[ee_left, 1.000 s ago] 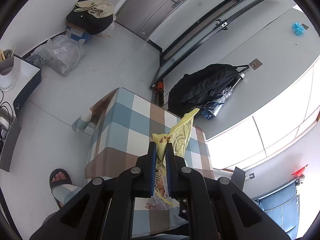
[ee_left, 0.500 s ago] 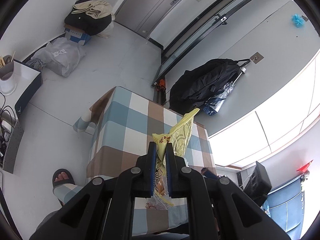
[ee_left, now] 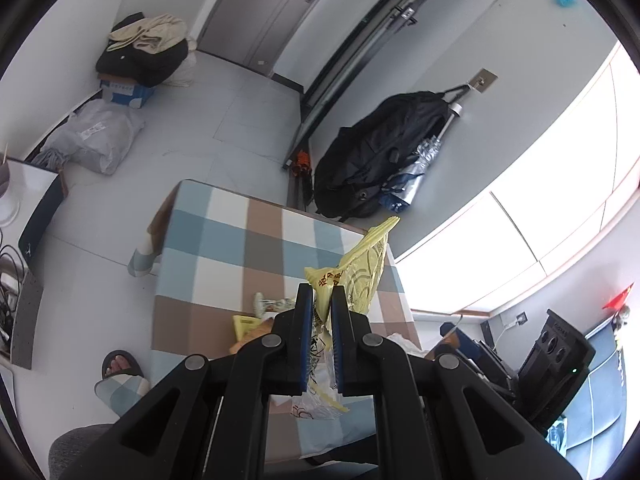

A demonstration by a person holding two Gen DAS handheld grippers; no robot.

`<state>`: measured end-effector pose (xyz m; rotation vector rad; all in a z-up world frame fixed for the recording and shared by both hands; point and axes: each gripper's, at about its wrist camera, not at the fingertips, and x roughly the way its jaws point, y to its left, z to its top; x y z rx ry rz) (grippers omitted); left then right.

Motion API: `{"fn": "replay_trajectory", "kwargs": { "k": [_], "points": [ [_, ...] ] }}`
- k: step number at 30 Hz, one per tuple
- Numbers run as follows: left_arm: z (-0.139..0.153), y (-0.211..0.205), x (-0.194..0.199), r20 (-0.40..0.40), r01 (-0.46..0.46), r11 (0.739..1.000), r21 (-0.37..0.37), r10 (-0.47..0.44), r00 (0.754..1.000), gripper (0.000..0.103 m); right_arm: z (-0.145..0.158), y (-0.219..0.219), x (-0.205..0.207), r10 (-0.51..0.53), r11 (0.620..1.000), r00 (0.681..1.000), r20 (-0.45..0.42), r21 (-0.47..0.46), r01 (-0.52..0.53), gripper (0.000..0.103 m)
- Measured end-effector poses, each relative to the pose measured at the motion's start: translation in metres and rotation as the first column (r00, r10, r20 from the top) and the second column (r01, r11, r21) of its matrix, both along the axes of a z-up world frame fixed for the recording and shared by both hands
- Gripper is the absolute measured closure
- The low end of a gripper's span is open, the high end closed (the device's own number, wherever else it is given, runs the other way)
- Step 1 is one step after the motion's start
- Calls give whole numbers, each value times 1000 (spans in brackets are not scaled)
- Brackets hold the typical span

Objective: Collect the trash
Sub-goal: 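Carry the yellow bag and brown packet with both tools toward the white bin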

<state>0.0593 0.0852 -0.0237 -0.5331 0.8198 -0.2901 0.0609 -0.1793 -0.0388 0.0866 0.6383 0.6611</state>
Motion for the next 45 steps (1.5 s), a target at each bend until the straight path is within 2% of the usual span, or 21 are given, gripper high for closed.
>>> {"fn": "replay_trajectory", "kwargs": {
  "k": [4,8,13,15,17,19,22,26,34,39,45],
  "points": [
    [3,-13,4,1,16,1000,-4,-16,1000,98,0,-21,6,-23,999,999,-33,34,24,44],
    [0,-18,5,-12,12,1000,-9,-12,1000,98,-20,-36,27,-23,996,989,-144,84,35,44],
    [-3,-24,3,-34,5,1000,0,-5,999,98,-61,-49,62,1,980,937,-349,187,68,44],
    [-4,-26,2,-42,6,1000,5,-6,999,98,-78,-54,75,37,962,901,-433,259,85,42],
    [-5,-27,2,-47,6,1000,12,-5,999,98,-92,-57,85,44,951,867,-497,286,116,42],
    [-6,-27,3,-53,4,1000,11,-3,999,98,-102,-53,93,37,958,846,-532,261,122,42],
    [-9,-26,3,-61,2,1000,13,-1,998,98,-111,-47,100,18,966,842,-539,227,124,42],
    [-13,-23,2,-73,-1,1000,8,2,997,98,-122,-40,112,-57,980,819,-571,123,153,32],
    [-21,-12,-1,-93,-14,1000,-12,13,996,98,-117,-31,116,-41,997,839,-543,28,67,32],
    [-24,-7,-2,-98,-15,1000,-21,13,995,98,-123,-26,117,-6,999,828,-560,-43,-22,58],
    [-31,-1,-1,-113,-27,999,-40,22,993,98,-135,-25,125,13,998,801,-598,-43,-48,93]
  ]
}}
